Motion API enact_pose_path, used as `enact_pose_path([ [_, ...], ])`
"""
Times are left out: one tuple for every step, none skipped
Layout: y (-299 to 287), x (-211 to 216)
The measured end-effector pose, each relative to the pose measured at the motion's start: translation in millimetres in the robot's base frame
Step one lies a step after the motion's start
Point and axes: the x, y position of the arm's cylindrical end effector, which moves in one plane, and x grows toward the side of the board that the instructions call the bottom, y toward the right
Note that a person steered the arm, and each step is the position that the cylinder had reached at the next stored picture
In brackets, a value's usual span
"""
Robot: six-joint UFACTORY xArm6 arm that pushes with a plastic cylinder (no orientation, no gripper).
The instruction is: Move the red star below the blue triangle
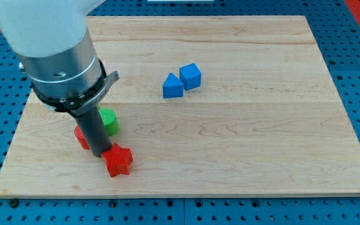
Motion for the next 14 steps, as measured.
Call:
enact_pose_path([
  [-16, 1],
  [-45, 7],
  [-49, 7],
  [-24, 17],
  [20, 17],
  [56, 17],
  [69, 17],
  [42, 17],
  [66, 61],
  [138, 64],
  [132, 2],
  [117, -25],
  [117, -27],
  [112, -31],
])
